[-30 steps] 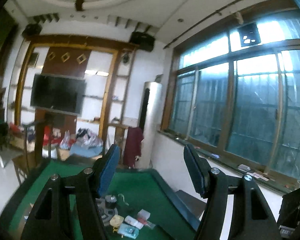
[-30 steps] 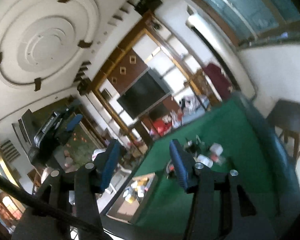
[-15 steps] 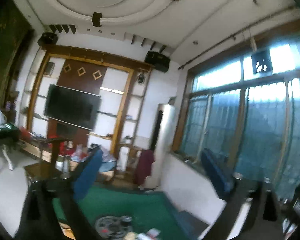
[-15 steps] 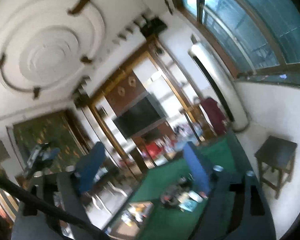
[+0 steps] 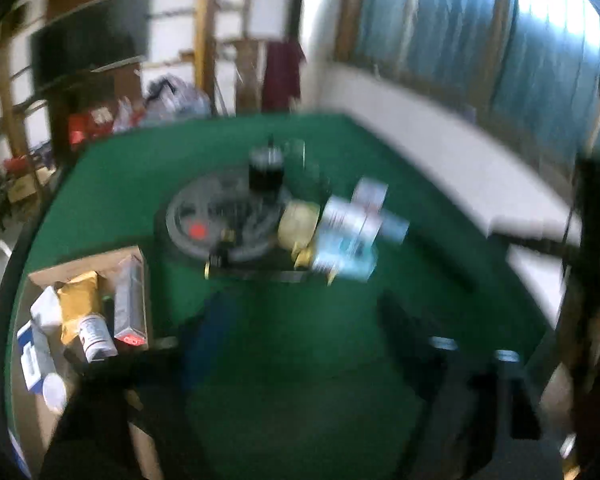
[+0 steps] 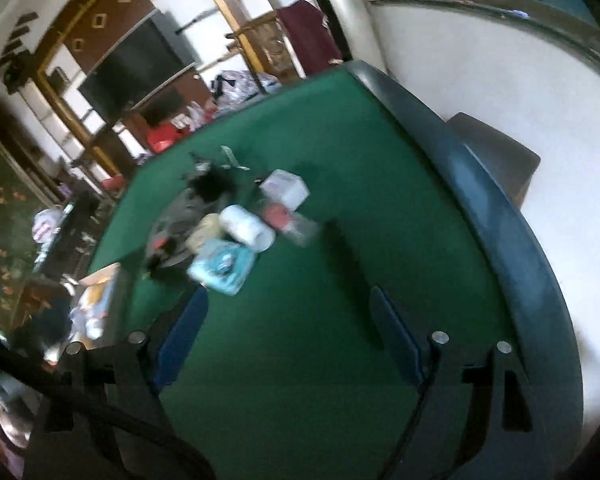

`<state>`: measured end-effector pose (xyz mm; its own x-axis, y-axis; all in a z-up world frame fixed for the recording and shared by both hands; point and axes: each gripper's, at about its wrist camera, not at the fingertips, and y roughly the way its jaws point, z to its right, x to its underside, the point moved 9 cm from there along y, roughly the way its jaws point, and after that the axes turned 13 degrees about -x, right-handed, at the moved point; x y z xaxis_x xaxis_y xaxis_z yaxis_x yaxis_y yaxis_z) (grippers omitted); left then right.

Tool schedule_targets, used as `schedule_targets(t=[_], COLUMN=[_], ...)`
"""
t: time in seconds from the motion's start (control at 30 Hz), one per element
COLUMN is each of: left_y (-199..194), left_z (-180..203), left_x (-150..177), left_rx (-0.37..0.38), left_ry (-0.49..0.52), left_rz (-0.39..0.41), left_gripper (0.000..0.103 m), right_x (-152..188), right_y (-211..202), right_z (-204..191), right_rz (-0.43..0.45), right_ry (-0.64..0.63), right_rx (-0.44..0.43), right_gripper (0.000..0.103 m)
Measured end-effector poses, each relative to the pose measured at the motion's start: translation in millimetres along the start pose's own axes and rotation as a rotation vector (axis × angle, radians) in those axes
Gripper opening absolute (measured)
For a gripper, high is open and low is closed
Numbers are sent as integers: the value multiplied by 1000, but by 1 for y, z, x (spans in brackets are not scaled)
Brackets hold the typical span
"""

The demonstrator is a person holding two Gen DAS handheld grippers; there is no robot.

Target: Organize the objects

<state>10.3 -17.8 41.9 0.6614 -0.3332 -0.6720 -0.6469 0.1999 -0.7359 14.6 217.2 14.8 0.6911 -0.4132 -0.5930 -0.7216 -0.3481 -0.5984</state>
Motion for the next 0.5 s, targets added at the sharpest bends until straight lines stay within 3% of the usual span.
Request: schedule_targets(t=[0.23,0.4,0.5], left_y=[56,104,124], left_z=[10,41,55], left_x=[-26,-15,-11], left_rx=[-55,-103,-89], left_ry=[240,544,616], left_rz=[-26,-64,-102], left_gripper=[56,56,56], right_x=[-40,-46,-47], right_y=[45,60,56], right_z=[38,57,67], right_rz=[94,114,121], right_ry=[71,130,169], right_rx=[-48,-110,-134], right_gripper=[83,83,83])
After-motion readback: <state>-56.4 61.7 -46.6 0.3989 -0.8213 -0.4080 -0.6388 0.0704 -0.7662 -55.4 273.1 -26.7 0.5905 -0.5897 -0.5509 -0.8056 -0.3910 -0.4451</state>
